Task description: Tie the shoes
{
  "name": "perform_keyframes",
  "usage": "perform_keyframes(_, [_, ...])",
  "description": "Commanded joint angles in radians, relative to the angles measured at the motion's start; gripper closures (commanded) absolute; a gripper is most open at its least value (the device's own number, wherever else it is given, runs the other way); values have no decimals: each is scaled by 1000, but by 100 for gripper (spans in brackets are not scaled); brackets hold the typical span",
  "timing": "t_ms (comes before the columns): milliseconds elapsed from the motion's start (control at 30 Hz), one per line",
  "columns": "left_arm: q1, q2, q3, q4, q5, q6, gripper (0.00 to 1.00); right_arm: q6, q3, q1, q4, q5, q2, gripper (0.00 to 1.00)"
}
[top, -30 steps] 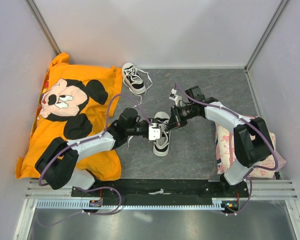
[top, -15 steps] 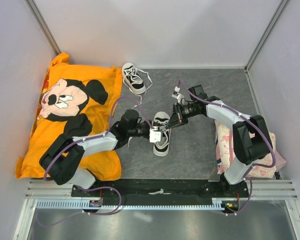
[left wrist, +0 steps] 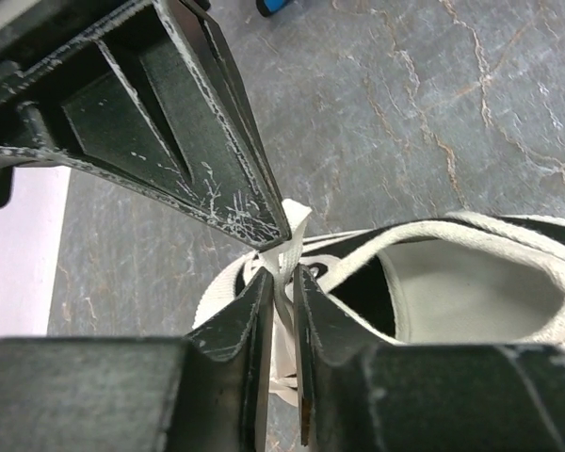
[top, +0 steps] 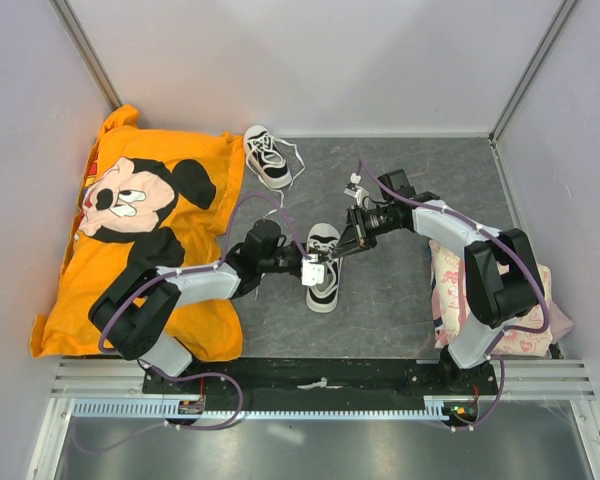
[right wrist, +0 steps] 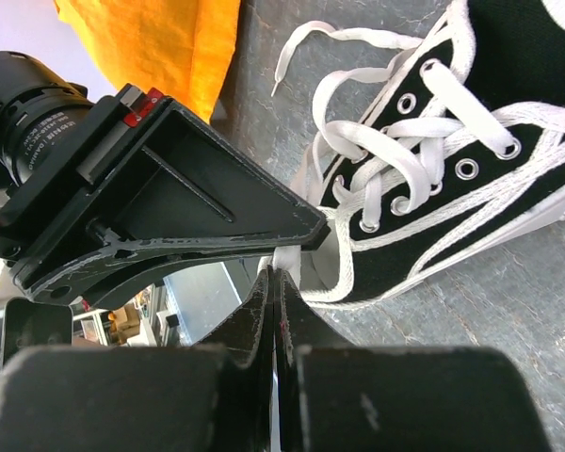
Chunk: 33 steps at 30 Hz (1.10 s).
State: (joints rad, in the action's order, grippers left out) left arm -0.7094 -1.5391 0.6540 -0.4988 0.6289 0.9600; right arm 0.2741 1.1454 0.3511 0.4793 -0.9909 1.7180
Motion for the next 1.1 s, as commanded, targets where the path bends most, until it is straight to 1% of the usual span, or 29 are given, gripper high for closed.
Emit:
perform_keyframes(0, [-7, 28, 6, -64, 6, 10, 81, -4, 36, -11, -15, -3, 14, 100])
perform_keyframes(167, [-5, 80, 9, 2, 17, 5, 92, -22, 51, -11, -10, 50, 29, 100])
perform_keyframes(333, [-4, 91, 21, 58, 14, 22, 93, -26, 86, -11, -11, 78, 57, 100])
perform_keyframes(433, [1, 88, 35, 103, 20, 29, 98, -29, 106, -9, -11, 78, 66, 100])
perform_keyframes(467, [2, 83, 39, 118, 20, 36, 98, -29, 114, -9, -10, 74, 68, 97])
perform_keyframes(500, [2, 82, 44, 140, 17, 43, 98, -41, 131, -9, -5, 69, 72, 86])
perform_keyframes(533, [4, 76, 52, 144, 9, 40, 98, -55, 145, -12, 5, 70, 77, 81])
perform_keyframes(567, [7, 74, 55, 152, 3, 39, 98, -71, 160, -12, 30, 75, 77, 78])
perform_keyframes(600, [10, 73, 58, 166, 2, 36, 98, -91, 190, -17, 42, 84, 78, 69])
perform_keyframes(700, [16, 73, 56, 171, 2, 43, 98, -185, 252, -24, 102, 152, 97, 57])
perform_keyframes(733, [18, 71, 59, 177, -1, 46, 98, -231, 269, -26, 116, 170, 107, 57])
perform_keyframes(833, [21, 63, 67, 184, 0, 46, 98, -266, 315, -20, 165, 199, 149, 54])
perform_keyframes(900, [21, 56, 73, 184, -3, 48, 98, -332, 344, -9, 199, 218, 178, 53])
perform_keyframes(1067, [22, 43, 79, 184, 2, 60, 98, -409, 382, 11, 258, 219, 219, 51])
